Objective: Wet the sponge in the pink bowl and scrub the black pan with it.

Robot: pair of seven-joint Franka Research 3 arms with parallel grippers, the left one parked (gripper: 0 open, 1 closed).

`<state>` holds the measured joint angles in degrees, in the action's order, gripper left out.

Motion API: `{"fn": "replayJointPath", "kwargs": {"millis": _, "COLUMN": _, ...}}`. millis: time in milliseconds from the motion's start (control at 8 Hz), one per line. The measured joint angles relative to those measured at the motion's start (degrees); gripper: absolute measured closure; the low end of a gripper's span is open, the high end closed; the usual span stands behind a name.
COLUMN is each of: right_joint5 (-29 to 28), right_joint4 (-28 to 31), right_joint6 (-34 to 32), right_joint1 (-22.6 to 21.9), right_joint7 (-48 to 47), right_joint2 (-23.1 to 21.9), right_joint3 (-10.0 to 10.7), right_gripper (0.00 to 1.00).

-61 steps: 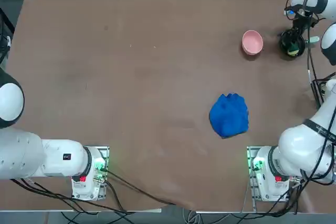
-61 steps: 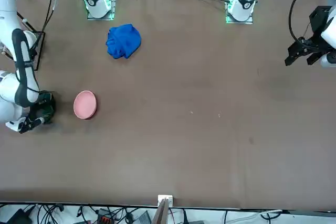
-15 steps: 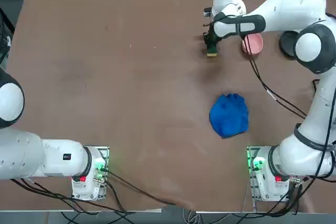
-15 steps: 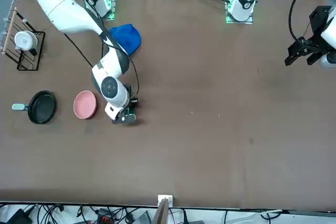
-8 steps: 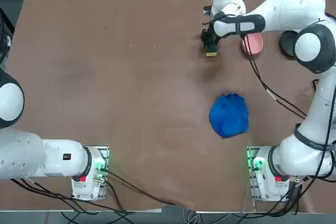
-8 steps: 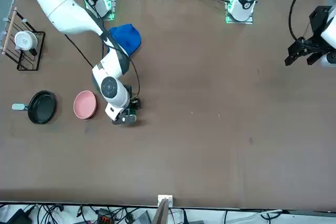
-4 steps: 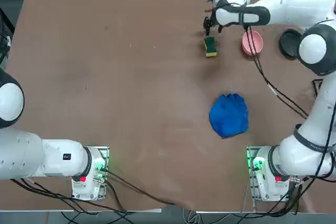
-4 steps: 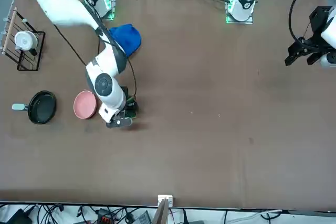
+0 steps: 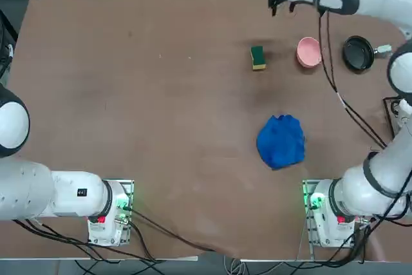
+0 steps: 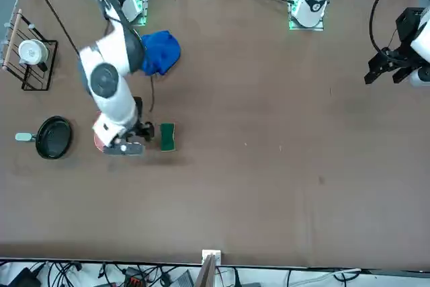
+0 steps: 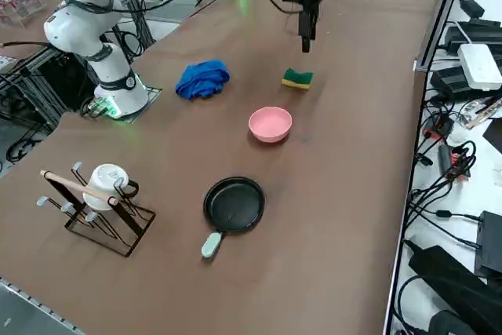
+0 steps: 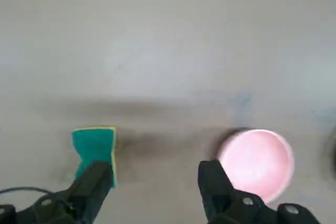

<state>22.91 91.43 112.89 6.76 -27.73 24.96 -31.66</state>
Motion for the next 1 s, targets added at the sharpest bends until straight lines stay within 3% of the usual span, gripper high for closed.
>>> {"fn": "replayJointPath", "kwargs": {"millis": 250, "right_joint5": -4.62, "right_joint4": -1.58, "right_joint6": -4.25, "right_joint1": 5.00, "right_joint7": 10.15, "right_joint2": -3.24, "right_joint3": 0.07, "right_gripper": 0.00}}
{"fn": "replayJointPath", "kwargs": {"millis": 750, "right_joint5": -6.77, "right_joint4": -10.63, "right_joint6": -16.86, "right_joint1": 11.30, "right_joint7": 23.61, "right_joint2": -4.41, "right_joint3": 0.25, "right_gripper": 0.00}}
{"fn": "replayJointPath", "kwargs": {"millis": 875, "right_joint5": -8.36, "right_joint4": -12.31, "right_joint6": -17.89, "right_joint1": 11.79, "right_joint7": 24.02, "right_joint2": -4.68, "right_joint3": 1.13, "right_gripper": 0.00}}
{"fn": "replayJointPath", "kwargs": {"millis": 1000, "right_joint5": -11.89, "right_joint4": -13.49, "right_joint6": -18.40, "right_joint1": 10.52, "right_joint7": 24.31, "right_joint2": -5.84, "right_joint3": 4.97, "right_gripper": 0.00}}
